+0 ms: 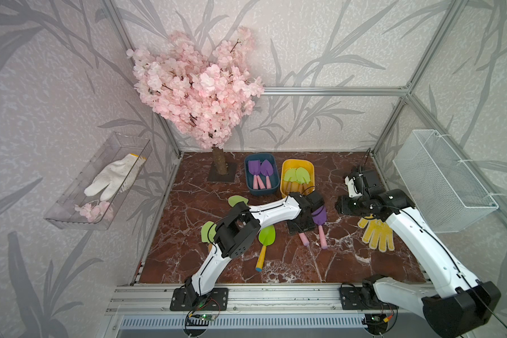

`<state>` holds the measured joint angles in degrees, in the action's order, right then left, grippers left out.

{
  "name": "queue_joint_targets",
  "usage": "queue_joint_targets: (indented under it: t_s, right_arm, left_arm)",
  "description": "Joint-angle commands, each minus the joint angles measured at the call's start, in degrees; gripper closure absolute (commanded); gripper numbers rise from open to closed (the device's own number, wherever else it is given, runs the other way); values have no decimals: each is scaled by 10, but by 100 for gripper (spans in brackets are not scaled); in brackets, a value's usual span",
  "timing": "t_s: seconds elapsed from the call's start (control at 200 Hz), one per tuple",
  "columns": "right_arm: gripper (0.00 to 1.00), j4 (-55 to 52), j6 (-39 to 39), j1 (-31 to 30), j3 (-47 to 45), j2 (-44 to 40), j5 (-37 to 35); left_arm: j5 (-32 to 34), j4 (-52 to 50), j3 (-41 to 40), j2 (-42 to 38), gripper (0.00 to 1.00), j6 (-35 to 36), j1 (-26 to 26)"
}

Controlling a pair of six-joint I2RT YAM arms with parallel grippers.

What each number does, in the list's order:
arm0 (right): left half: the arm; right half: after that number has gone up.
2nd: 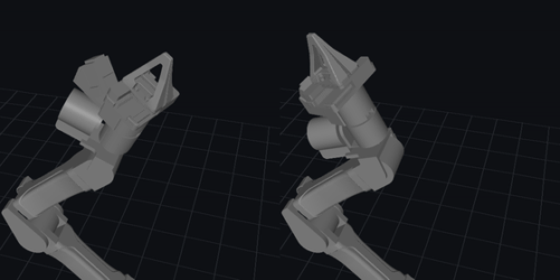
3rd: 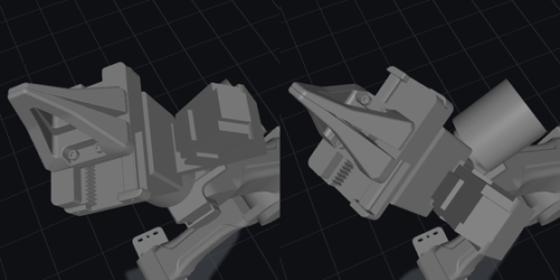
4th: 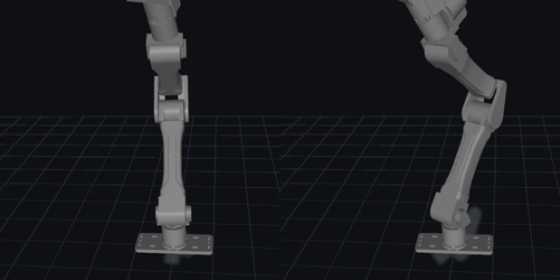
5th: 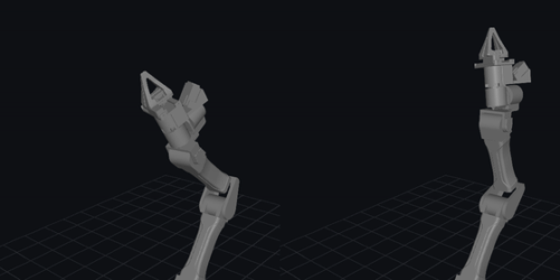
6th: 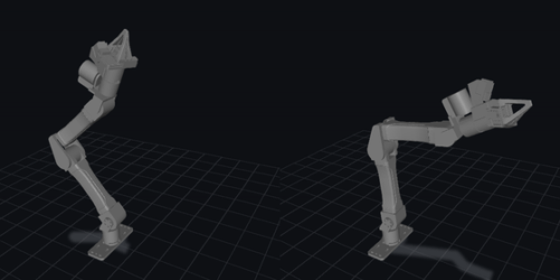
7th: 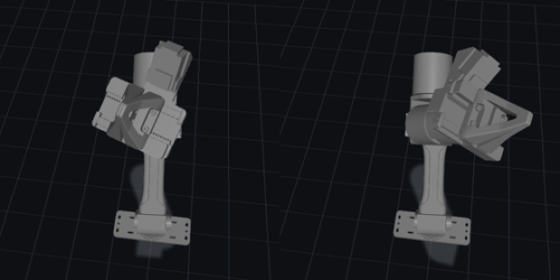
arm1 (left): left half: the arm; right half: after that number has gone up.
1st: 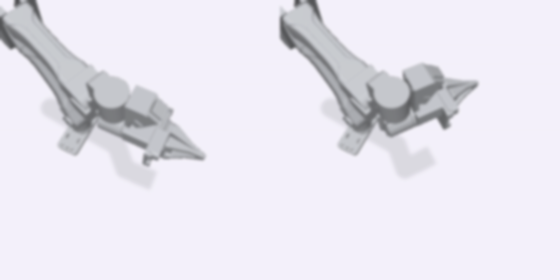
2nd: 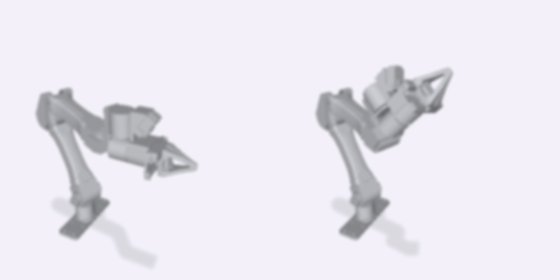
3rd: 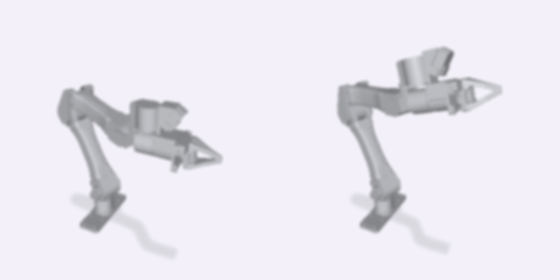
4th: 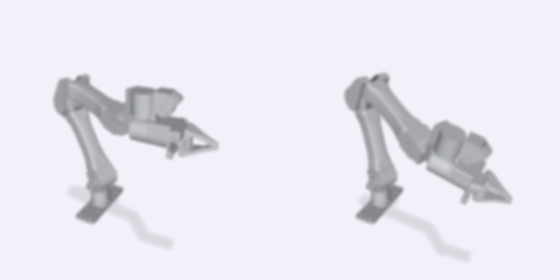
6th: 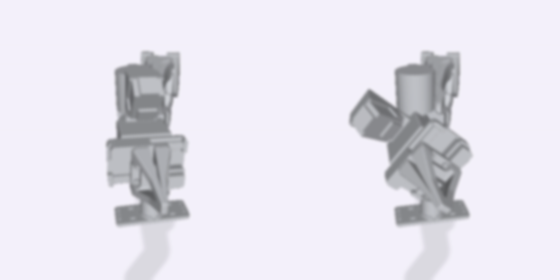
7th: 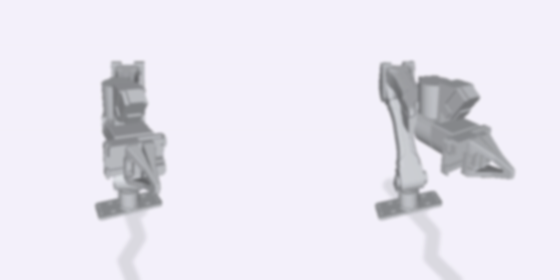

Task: Sort the small shovels by color and place them into the storage box
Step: Pick up the shovel from the center of the board.

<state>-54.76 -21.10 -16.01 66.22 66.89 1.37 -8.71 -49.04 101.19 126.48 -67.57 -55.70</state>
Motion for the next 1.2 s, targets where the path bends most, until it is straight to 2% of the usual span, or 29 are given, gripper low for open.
queue_joint_targets:
  t_s: [0.0,0.18,0.71,1.195]
  right_arm:
    - [48,-8,5,3,-8,-11,-4]
    - [48,-8,5,5,-9,-10,-2]
    - [48,-6,6,7,-7,-8,0]
    - [48,-8,5,7,-10,-15,1]
  left_arm:
    - [0,4,-8,8,40,-5,-2]
    - [-7,12,-22,8,49,-5,-2]
    - [-9,14,-42,3,63,-1,-2]
    - [26,-7,-102,-77,75,16,-11]
